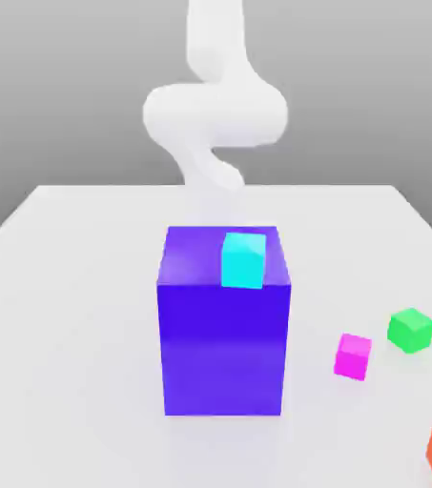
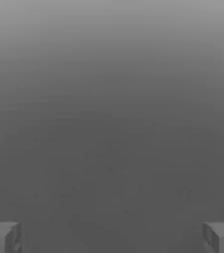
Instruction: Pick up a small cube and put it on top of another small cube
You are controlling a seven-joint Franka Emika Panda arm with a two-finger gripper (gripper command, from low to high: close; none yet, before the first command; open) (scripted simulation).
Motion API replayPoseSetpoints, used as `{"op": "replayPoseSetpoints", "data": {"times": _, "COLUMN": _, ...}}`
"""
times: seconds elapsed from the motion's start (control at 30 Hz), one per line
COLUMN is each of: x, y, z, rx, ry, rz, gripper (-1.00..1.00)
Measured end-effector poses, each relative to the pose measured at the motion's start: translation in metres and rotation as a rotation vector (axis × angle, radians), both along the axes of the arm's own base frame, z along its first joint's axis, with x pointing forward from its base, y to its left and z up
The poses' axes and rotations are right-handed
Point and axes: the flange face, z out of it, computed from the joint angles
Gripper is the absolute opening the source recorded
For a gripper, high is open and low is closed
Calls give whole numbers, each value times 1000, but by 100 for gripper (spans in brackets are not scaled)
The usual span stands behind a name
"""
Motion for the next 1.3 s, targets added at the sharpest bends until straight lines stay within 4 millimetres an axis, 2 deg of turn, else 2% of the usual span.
{"op": "replayPoseSetpoints", "data": {"times": 0.07, "x": 21, "y": 23, "z": -46, "rx": -22, "ry": 67, "rz": 96, "gripper": 0}}
{"op": "replayPoseSetpoints", "data": {"times": 0.17, "x": 39, "y": 59, "z": -114, "rx": -60, "ry": 157, "rz": 232, "gripper": 0}}
{"op": "replayPoseSetpoints", "data": {"times": 0.23, "x": 43, "y": 84, "z": -158, "rx": -89, "ry": 214, "rz": 321, "gripper": 0}}
{"op": "replayPoseSetpoints", "data": {"times": 0.33, "x": 37, "y": 120, "z": -225, "rx": -139, "ry": 298, "rz": 454, "gripper": 0}}
{"op": "replayPoseSetpoints", "data": {"times": 0.43, "x": 19, "y": 152, "z": -290, "rx": -197, "ry": 379, "rz": 587, "gripper": 0}}
{"op": "replayPoseSetpoints", "data": {"times": 0.53, "x": -9, "y": 176, "z": -352, "rx": -263, "ry": 456, "rz": 719, "gripper": 0}}
{"op": "replayPoseSetpoints", "data": {"times": 0.73, "x": -88, "y": 199, "z": -457, "rx": -420, "ry": 595, "rz": 983, "gripper": 0}}
{"op": "replayPoseSetpoints", "data": {"times": 0.77, "x": -94, "y": 201, "z": -468, "rx": -434, "ry": 603, "rz": 1006, "gripper": 0}}
{"op": "replayPoseSetpoints", "data": {"times": 0.97, "x": -96, "y": 197, "z": -523, "rx": -439, "ry": 615, "rz": 1010, "gripper": 0}}
{"op": "replayPoseSetpoints", "data": {"times": 1.0, "x": -97, "y": 196, "z": -531, "rx": -438, "ry": 616, "rz": 1010, "gripper": -100}}
{"op": "replayPoseSetpoints", "data": {"times": 1.2, "x": -98, "y": 196, "z": -535, "rx": -438, "ry": 617, "rz": 1009, "gripper": -100}}
{"op": "replayPoseSetpoints", "data": {"times": 1.3, "x": -96, "y": 197, "z": -519, "rx": -441, "ry": 615, "rz": 1010, "gripper": -100}}
